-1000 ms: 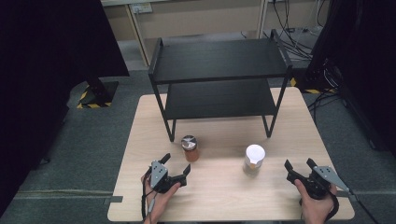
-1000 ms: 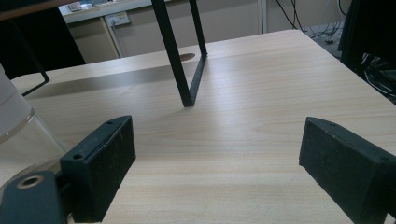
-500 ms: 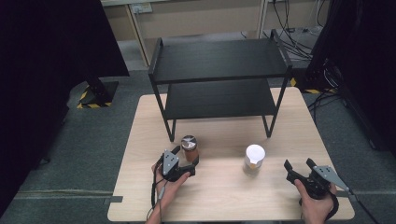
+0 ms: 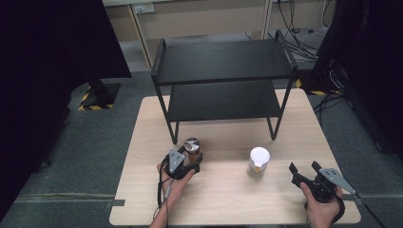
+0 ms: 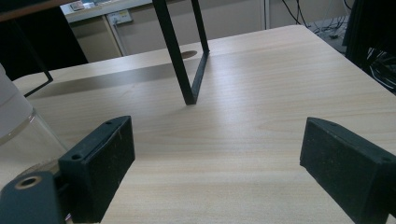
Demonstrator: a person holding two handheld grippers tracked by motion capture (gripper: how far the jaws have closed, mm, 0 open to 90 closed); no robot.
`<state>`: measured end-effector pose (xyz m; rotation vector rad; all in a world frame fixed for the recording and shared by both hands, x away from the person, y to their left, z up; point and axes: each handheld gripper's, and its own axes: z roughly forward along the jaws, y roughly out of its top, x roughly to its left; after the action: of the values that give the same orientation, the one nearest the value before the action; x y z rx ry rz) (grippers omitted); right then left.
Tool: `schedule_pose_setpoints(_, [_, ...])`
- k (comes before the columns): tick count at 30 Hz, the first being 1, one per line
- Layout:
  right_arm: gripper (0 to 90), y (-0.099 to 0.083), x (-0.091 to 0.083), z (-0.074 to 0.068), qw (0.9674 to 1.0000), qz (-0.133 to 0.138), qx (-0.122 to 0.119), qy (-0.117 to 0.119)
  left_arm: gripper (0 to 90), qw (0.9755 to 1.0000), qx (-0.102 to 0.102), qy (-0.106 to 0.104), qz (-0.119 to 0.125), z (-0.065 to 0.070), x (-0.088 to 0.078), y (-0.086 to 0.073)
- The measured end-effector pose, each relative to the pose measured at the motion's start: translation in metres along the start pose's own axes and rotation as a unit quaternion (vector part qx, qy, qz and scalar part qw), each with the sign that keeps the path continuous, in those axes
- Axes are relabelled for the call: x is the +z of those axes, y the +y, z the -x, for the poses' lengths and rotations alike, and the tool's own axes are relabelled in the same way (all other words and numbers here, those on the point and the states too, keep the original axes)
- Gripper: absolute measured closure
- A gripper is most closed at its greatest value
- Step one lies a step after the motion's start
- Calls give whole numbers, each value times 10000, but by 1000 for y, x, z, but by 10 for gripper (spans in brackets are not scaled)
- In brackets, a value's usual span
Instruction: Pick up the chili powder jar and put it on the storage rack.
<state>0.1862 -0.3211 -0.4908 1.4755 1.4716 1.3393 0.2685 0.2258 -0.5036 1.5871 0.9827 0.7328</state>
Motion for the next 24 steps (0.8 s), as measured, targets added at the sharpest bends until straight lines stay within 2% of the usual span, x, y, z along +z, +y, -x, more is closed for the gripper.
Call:
schedule_pose_setpoints(4, [103, 0, 0, 0, 10000, -12, 10, 9, 296, 10000, 14, 70, -20, 1, 2, 1])
schedule_pose_setpoints(8, [103, 0, 0, 1, 10000, -13, 11, 14, 298, 9999, 56, 102, -59, 2, 5, 3])
schedule_pose_setpoints(16, [103, 0, 0, 1, 10000, -13, 20, 20, 305, 9999, 1, 161, -32, 5, 5, 2])
schedule_pose_setpoints(24, [103, 1, 0, 1, 10000, -40, 34, 18, 305, 9996, -74, 201, 184, 6, -1, -1])
